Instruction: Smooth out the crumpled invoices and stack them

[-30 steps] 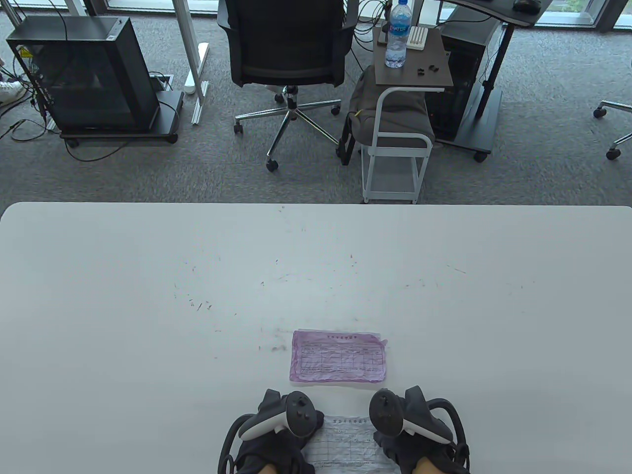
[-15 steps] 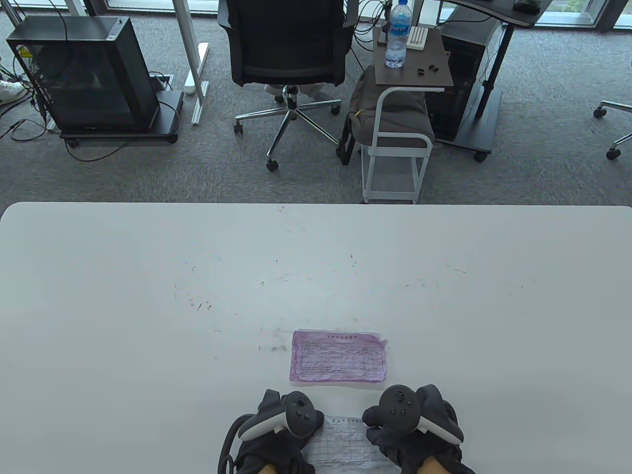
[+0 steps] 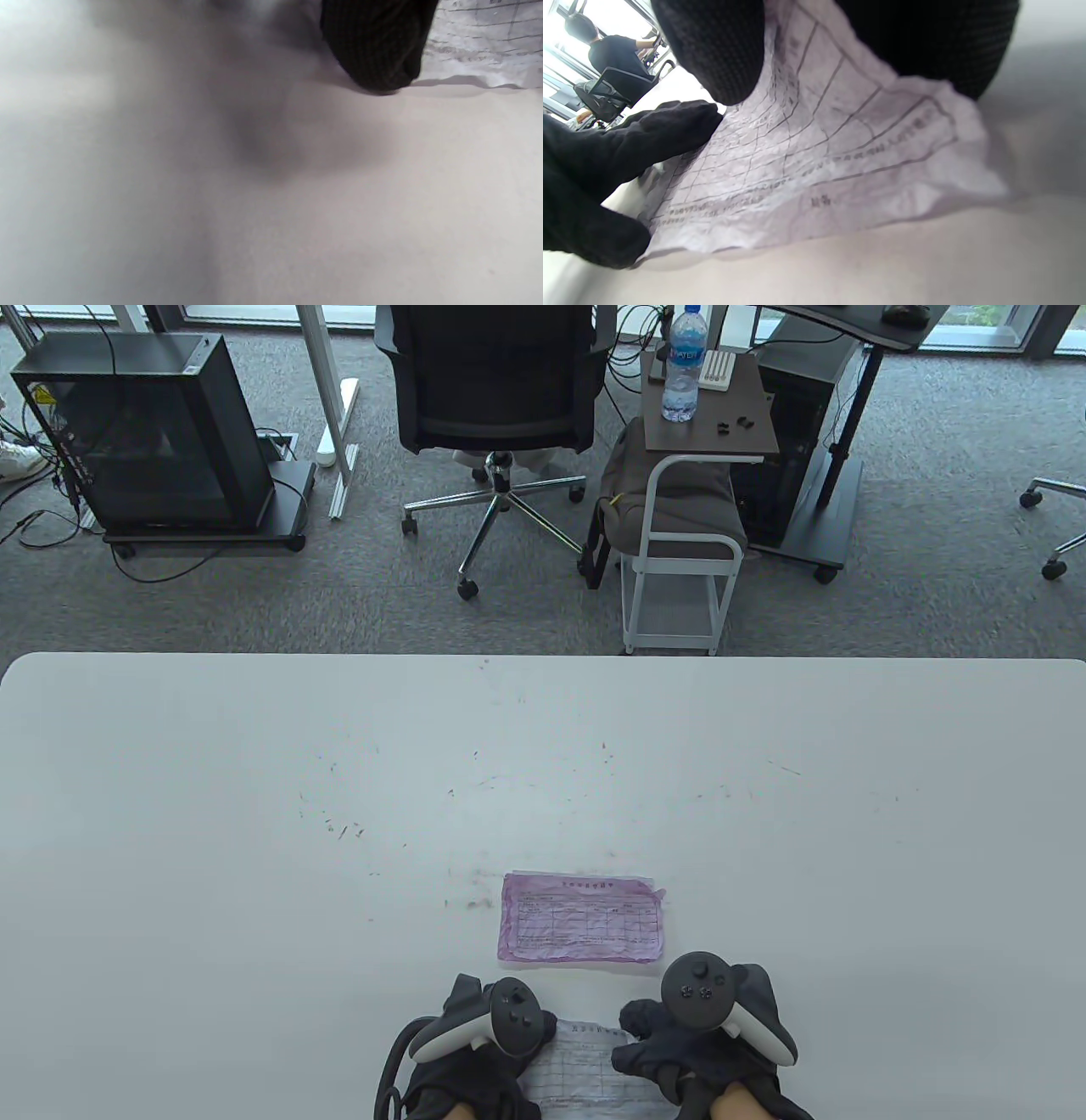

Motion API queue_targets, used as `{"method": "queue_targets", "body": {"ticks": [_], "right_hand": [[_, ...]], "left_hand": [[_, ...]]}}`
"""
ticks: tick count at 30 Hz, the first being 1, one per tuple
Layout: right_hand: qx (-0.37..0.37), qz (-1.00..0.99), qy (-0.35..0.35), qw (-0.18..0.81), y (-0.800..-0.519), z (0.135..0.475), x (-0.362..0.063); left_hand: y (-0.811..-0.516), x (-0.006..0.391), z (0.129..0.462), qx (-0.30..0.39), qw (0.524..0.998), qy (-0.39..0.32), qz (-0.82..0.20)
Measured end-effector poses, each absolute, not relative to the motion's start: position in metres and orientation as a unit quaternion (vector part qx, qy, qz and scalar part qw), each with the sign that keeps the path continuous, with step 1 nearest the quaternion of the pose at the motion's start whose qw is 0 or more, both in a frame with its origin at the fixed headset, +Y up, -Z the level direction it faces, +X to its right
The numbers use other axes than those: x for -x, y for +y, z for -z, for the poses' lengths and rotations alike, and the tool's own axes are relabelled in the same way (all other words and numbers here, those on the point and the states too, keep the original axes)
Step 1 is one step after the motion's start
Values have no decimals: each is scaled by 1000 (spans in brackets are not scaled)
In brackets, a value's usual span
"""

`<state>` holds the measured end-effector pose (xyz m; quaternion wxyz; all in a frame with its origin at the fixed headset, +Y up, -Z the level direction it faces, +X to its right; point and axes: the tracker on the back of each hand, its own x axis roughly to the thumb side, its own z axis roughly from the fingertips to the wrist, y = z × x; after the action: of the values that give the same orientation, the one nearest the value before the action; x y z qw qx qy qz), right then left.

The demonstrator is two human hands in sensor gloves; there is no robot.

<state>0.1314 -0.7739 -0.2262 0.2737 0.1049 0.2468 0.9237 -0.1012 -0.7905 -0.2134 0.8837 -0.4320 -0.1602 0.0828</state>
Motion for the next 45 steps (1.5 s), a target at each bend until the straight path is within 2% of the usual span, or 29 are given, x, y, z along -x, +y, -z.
{"method": "queue_targets", "body": {"ticks": [3,8,14,18,25,30,34,38,40,42,45], "right_hand": [[-109,-926,228,281,-769,227,-136],[-97,-908,242,329,-768,228,-143],[-94,-920,240,296,-766,229,-146],[-93,-921,217,308,-762,229,-149],[-125,-914,123,366,-745,227,-156],[-183,-945,37,267,-723,222,-151],[-198,-939,-4,281,-706,214,-152],[-196,-910,-24,365,-695,211,-161],[-207,-888,-26,411,-692,211,-166],[-221,-856,-26,466,-690,211,-171],[-234,-826,-21,513,-689,213,-175]], "left_hand": [[-791,101,213,432,884,-161,-83],[-790,101,213,432,884,-162,-83],[-790,100,213,433,884,-160,-81],[-790,100,213,432,884,-158,-79],[-790,100,213,433,885,-155,-76],[-788,101,214,430,885,-158,-84],[-777,105,216,393,887,-172,-173],[-767,120,221,295,890,-158,-311],[-768,129,223,262,861,-139,-412],[-771,135,224,239,799,-135,-535],[-777,136,226,252,720,-133,-634]]}}
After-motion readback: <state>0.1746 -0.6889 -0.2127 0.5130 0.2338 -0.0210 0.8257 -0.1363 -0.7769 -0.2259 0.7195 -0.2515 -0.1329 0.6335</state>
